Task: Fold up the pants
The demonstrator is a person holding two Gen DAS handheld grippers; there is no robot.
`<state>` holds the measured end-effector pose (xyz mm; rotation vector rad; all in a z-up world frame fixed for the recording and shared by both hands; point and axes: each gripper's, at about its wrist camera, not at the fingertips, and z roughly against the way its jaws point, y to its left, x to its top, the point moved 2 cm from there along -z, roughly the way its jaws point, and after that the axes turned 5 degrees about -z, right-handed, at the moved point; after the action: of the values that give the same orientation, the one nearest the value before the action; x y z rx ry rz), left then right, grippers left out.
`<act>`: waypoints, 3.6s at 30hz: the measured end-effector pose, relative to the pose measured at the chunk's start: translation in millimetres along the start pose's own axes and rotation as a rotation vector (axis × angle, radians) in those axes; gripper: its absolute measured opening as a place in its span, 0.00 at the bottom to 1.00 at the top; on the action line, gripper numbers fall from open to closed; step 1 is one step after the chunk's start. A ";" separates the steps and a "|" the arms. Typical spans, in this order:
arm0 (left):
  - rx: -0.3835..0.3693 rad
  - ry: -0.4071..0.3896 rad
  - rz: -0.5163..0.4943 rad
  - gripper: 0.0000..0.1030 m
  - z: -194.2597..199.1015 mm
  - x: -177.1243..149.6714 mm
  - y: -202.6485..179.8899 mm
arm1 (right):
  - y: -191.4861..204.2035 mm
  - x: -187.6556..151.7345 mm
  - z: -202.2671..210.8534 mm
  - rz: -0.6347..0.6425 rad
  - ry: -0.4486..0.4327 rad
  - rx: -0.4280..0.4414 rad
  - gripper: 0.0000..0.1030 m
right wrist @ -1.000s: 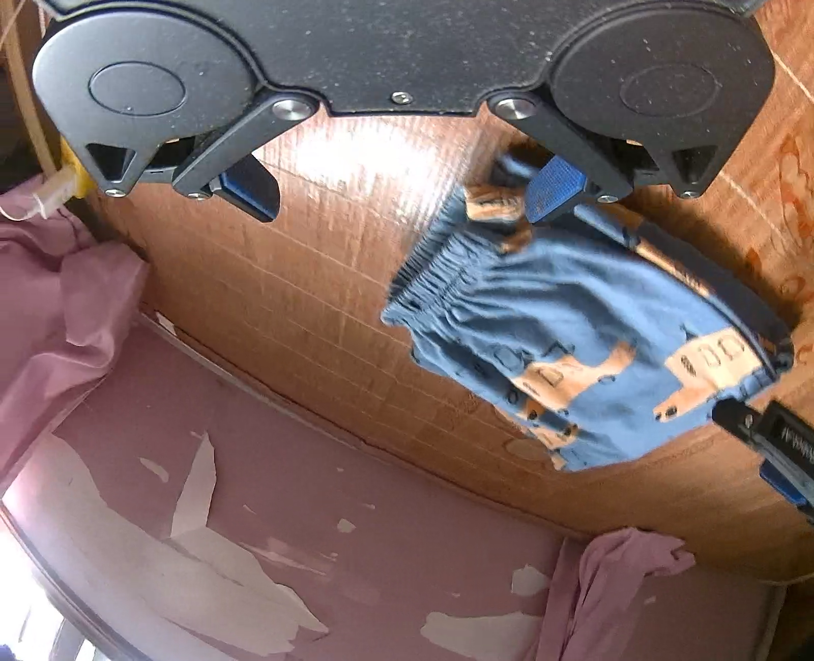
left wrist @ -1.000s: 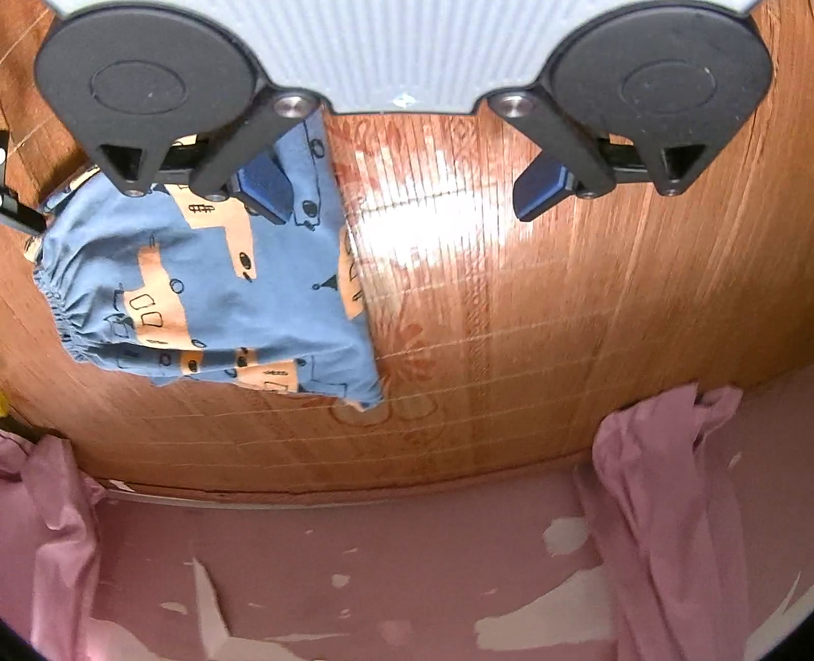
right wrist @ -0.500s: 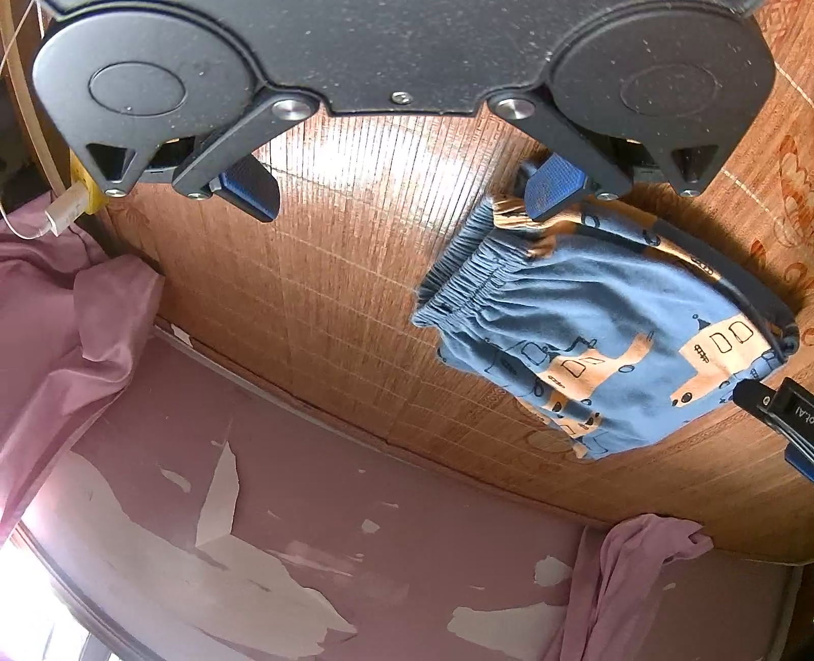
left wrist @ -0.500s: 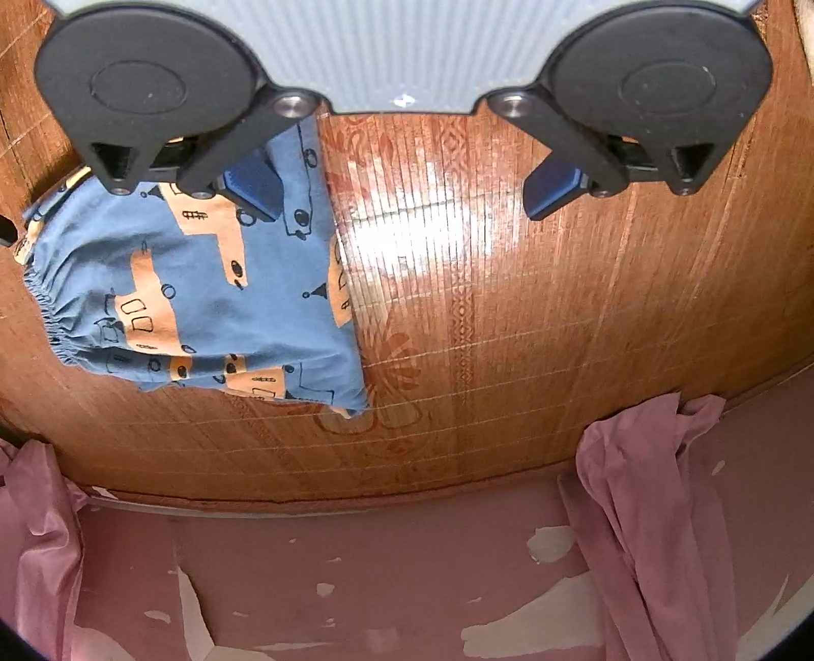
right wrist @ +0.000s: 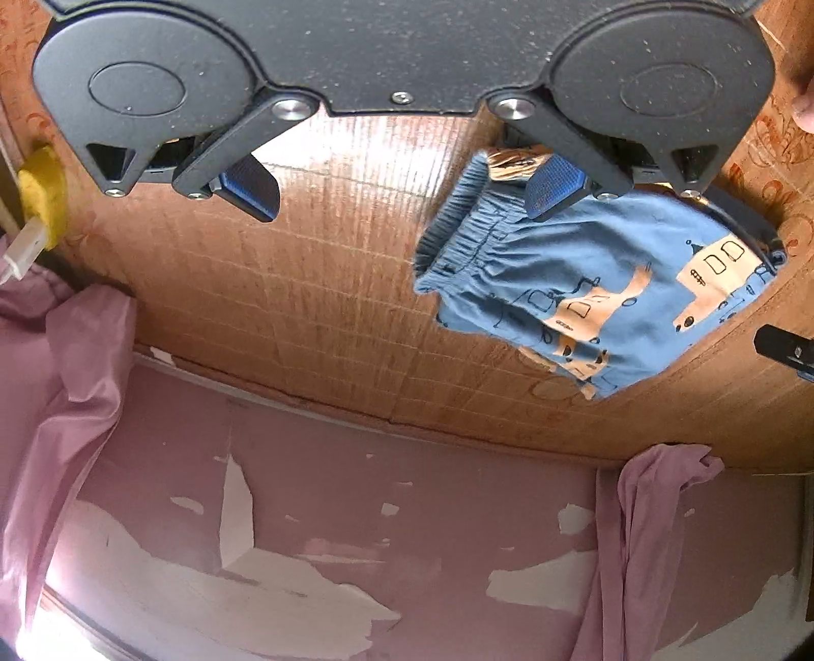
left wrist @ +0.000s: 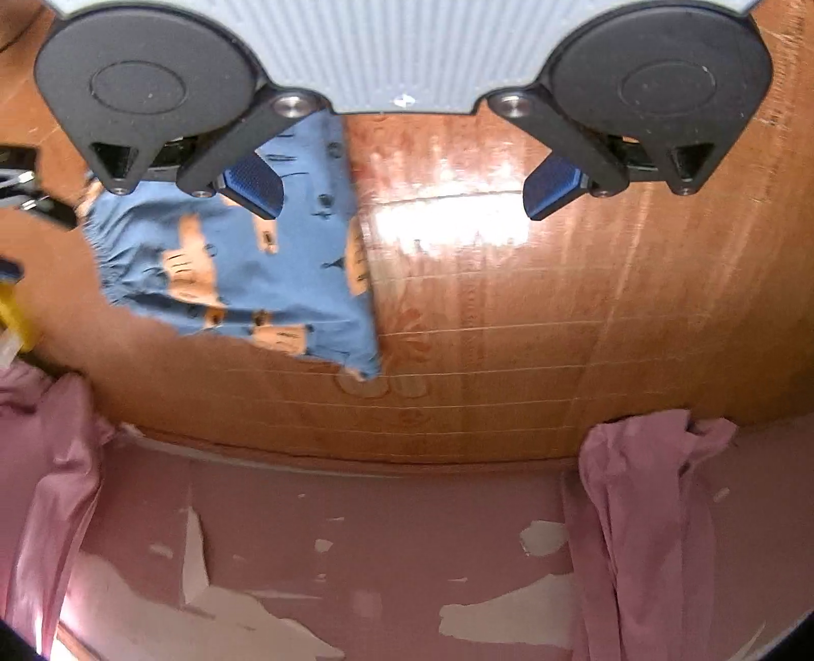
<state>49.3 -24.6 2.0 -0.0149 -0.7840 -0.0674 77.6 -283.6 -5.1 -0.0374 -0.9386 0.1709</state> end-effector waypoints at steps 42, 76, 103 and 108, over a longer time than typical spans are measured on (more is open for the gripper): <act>-0.141 0.188 -0.028 0.99 -48.5 7.6 -32.9 | -42.5 76.5 -107.6 -0.169 0.177 0.493 0.99; -0.222 0.147 0.164 0.45 -37.7 -4.5 -13.0 | -42.8 51.2 -131.5 -0.325 0.057 0.540 0.10; -0.203 0.168 0.163 0.39 -37.4 -4.6 -17.0 | -36.8 44.5 -105.3 -0.415 0.054 0.480 0.09; -0.202 0.156 0.150 0.31 -30.4 -9.5 -17.6 | -31.4 27.0 -77.4 -0.511 -0.010 0.398 0.08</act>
<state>63.0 -42.8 -26.5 -0.2567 -0.6153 -0.0053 159.6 -306.9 -25.9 0.5670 -0.8825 -0.1182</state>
